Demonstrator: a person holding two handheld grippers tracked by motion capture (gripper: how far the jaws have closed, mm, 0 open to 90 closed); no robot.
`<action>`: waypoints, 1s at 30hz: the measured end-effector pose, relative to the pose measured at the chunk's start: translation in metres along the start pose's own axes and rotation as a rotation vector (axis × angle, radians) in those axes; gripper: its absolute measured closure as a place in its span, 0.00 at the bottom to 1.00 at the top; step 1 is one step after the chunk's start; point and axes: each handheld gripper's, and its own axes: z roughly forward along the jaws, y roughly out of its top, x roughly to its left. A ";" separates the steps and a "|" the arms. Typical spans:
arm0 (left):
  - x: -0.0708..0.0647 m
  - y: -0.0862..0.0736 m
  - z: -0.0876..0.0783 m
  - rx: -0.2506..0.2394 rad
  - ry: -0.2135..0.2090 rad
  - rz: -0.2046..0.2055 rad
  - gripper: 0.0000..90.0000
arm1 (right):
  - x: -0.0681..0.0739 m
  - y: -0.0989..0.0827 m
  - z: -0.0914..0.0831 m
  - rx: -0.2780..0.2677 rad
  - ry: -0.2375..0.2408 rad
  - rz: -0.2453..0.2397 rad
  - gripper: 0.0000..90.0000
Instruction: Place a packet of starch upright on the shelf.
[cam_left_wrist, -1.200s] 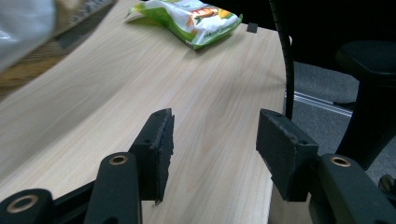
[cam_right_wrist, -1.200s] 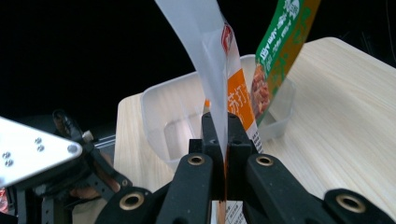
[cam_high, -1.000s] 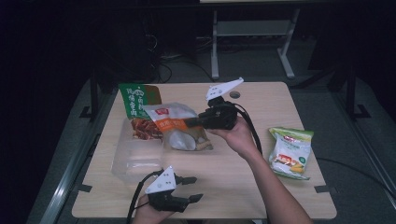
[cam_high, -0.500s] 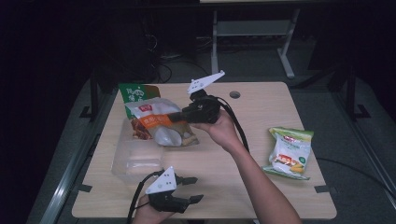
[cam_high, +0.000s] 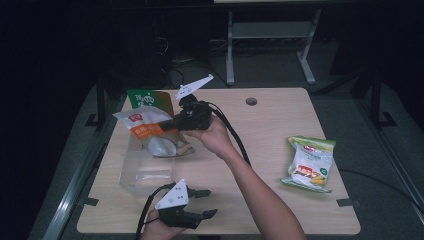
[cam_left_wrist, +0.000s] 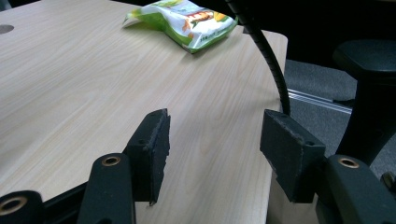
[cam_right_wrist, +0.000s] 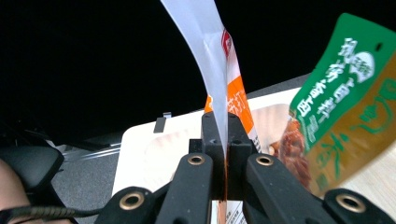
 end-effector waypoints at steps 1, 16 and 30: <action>0.000 0.000 0.000 0.000 0.000 -0.004 0.46 | -0.001 0.001 0.005 -0.001 0.002 -0.003 1.00; 0.001 -0.004 -0.013 0.027 0.045 -0.010 0.45 | -0.013 -0.003 0.063 0.005 0.050 0.054 1.00; -0.003 -0.007 -0.011 0.033 0.031 -0.004 0.45 | -0.021 -0.030 0.103 0.044 0.029 0.114 1.00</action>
